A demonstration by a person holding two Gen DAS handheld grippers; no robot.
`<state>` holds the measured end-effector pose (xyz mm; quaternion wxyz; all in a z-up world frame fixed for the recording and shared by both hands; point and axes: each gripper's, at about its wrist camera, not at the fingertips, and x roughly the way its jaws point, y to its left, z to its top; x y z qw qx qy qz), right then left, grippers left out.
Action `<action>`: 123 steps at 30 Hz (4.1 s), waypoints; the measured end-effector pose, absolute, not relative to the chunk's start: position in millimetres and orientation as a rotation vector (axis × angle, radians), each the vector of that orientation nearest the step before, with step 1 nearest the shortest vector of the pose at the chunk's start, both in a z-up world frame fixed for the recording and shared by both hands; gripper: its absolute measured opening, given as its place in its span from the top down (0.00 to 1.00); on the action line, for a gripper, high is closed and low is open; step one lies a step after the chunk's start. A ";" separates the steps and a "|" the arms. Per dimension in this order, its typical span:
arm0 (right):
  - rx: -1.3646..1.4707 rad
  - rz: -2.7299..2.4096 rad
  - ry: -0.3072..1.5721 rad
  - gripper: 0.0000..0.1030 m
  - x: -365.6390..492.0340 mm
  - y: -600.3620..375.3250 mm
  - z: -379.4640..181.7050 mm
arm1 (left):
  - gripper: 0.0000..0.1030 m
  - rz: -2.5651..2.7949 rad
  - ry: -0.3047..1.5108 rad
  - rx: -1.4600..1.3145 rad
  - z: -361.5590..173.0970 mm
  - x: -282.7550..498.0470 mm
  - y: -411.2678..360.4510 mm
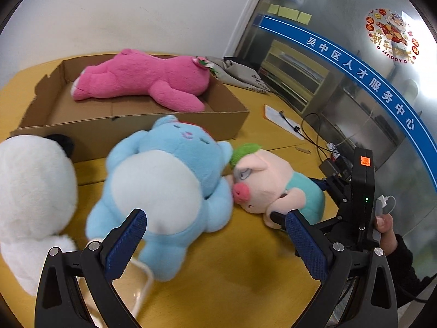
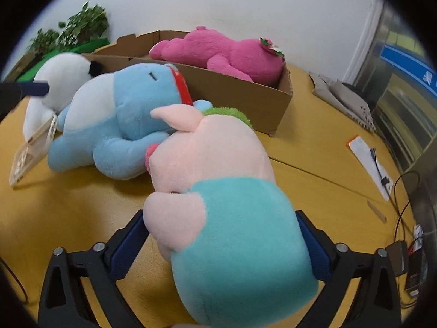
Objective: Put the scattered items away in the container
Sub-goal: 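Close both tools on the pink-and-teal plush with green tuft, then lift the pink-and-teal pig plush with both tools and lower it into the box, then open both tools, release the pig plush, and withdraw toward the blue plush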
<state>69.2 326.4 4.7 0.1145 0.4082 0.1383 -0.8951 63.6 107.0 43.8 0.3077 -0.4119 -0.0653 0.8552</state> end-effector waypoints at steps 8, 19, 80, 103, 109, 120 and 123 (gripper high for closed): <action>1.208 -2.598 0.173 0.21 89.6 342.1 14.7 | 0.00 2.150 -0.221 -1.116 39.2 35.9 155.8; 1.077 -2.638 0.123 0.21 136.4 340.4 19.0 | 0.13 1.826 -0.273 -1.352 -15.3 15.5 232.4; 1.299 -2.104 -0.483 0.43 -171.3 102.0 21.2 | 0.17 2.380 0.107 -1.500 17.3 -260.1 -43.8; 1.070 -2.566 0.002 0.20 -130.9 152.6 74.9 | 0.07 2.675 0.019 -1.163 118.1 -111.2 -39.4; 1.028 -2.602 0.048 0.20 -87.6 166.2 92.2 | 0.07 2.708 -0.041 -1.129 120.2 -54.2 -18.6; 0.977 -2.649 0.081 0.20 -39.6 186.2 114.1 | 0.07 2.691 -0.127 -1.096 114.9 -5.5 6.0; 0.975 -2.660 0.082 0.20 -31.5 190.2 116.4 | 0.07 2.683 -0.151 -1.082 113.8 5.7 11.1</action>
